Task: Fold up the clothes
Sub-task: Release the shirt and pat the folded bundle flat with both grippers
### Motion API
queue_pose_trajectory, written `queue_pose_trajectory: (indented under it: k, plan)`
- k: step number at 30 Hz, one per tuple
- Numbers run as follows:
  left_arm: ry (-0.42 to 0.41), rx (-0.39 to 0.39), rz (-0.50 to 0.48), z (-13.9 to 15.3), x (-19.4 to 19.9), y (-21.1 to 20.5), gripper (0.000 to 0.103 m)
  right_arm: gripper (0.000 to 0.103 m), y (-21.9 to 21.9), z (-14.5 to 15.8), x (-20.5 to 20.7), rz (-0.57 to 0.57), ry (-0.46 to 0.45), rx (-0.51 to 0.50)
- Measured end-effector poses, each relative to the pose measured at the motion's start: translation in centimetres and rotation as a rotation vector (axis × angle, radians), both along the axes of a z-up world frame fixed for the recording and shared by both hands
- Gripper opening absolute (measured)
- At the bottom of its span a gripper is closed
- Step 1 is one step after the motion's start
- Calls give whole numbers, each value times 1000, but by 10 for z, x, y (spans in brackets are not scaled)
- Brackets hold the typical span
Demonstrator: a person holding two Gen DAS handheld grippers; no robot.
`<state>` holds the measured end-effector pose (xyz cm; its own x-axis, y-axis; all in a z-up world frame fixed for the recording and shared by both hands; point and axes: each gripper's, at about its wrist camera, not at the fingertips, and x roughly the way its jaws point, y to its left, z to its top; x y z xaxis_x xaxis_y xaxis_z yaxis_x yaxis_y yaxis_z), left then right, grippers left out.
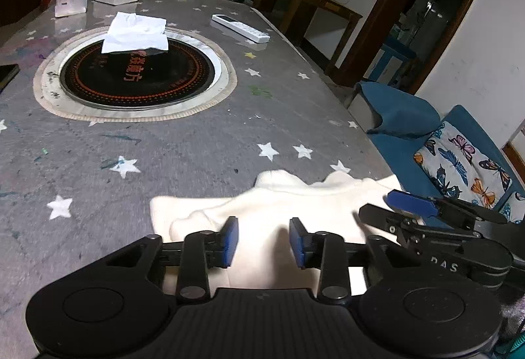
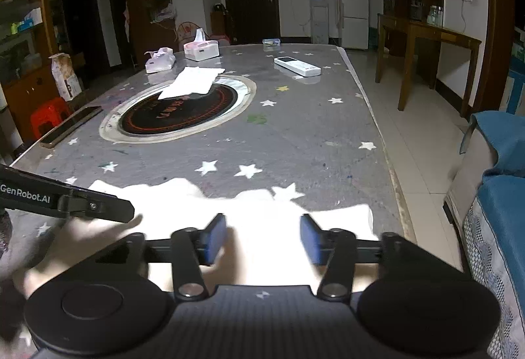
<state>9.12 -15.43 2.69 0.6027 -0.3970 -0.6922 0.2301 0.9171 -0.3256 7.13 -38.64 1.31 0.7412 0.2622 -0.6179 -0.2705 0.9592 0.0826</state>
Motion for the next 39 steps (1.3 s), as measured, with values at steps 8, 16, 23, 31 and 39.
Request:
queue_pose_trajectory:
  k: [8, 16, 23, 31, 39]
  plan:
    - [-71, 45, -58, 1, -56, -3, 43, 67, 10, 5, -56, 52, -29, -33]
    - [-143, 114, -113, -4, -103, -9, 43, 74, 17, -10, -93, 44, -65, -68]
    - [-185, 120, -119, 7, -109, -13, 43, 74, 15, 2, -103, 20, -100, -83]
    - [-175, 126, -159, -2, -100, -37, 30, 72, 9, -8, -103, 0, -72, -111]
    - [-194, 160, -178, -7, -105, -40, 30, 71, -1, -12, -102, -39, -61, -102]
